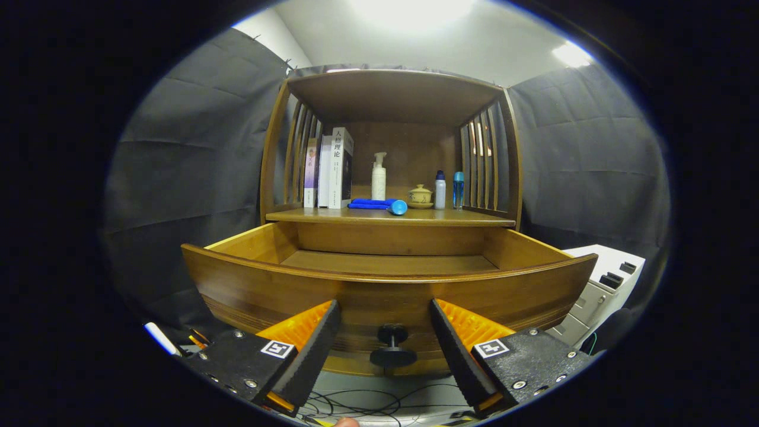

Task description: Pull open the drawer, take out the items inside it, and place them on the countertop above the cabinet.

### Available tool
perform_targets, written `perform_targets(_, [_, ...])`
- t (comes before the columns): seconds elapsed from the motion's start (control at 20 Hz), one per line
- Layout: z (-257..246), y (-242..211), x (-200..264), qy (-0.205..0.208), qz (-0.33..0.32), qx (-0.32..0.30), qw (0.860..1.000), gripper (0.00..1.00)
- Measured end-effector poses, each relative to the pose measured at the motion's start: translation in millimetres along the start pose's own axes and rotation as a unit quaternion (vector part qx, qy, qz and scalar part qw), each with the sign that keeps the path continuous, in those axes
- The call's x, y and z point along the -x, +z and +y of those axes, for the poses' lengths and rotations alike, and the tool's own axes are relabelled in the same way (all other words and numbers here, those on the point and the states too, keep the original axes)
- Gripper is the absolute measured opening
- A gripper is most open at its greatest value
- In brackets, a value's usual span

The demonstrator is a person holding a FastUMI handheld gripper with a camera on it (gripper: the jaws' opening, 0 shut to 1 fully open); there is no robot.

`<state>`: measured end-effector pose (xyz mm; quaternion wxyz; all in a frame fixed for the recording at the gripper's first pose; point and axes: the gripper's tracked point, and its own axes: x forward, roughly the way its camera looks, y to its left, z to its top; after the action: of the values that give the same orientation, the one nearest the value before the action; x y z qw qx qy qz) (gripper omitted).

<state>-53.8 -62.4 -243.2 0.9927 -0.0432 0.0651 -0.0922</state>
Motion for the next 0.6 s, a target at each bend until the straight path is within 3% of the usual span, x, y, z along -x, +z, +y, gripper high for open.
perform_targets(0.6, [0.4,1.7,-6.2,0.001,0.001,0.001,1.0,0.95])
